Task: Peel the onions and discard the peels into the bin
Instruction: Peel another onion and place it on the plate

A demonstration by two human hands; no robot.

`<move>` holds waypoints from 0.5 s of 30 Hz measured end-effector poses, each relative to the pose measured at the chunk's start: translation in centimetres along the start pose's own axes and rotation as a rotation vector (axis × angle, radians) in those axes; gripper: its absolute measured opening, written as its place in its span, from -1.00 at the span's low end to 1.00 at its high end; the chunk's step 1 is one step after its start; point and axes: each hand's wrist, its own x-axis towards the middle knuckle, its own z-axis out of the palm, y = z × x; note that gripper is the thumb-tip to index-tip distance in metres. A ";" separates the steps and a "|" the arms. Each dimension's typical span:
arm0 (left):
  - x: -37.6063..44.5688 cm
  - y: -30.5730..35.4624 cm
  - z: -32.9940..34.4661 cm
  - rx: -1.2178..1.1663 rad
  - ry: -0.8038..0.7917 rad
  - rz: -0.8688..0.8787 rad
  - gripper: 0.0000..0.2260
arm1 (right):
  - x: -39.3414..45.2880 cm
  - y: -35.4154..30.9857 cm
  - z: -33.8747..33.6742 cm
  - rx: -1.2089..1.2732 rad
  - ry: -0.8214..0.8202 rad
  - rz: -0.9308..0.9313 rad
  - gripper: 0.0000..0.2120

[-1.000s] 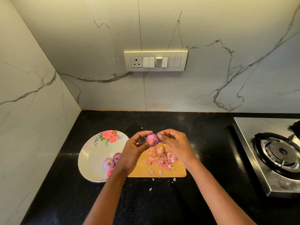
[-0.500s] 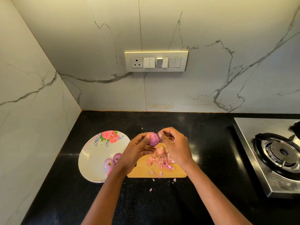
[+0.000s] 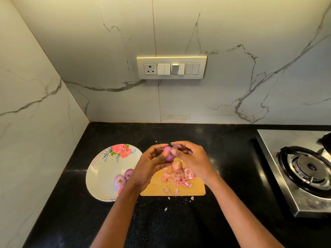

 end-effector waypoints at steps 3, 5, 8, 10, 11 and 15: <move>0.0 -0.1 0.2 0.013 0.021 0.019 -0.63 | 0.0 0.0 0.3 -0.012 0.043 0.004 -0.89; 0.1 -0.4 0.3 0.052 0.045 0.045 -0.65 | 0.1 0.1 0.5 -0.013 0.075 0.019 -0.92; 0.2 -0.9 0.2 0.090 0.061 0.071 -0.66 | 0.1 0.4 0.8 -0.022 0.122 0.041 -0.92; 0.3 -1.2 0.1 0.095 0.070 0.072 -0.65 | 0.2 0.6 1.0 -0.022 0.141 0.054 -0.92; 0.2 -1.2 0.1 0.093 0.070 0.067 -0.64 | 0.2 0.7 1.1 -0.023 0.147 0.058 -0.92; 0.2 -1.3 0.2 0.083 0.061 0.048 -0.61 | 0.3 0.9 1.2 -0.034 0.166 0.078 -0.94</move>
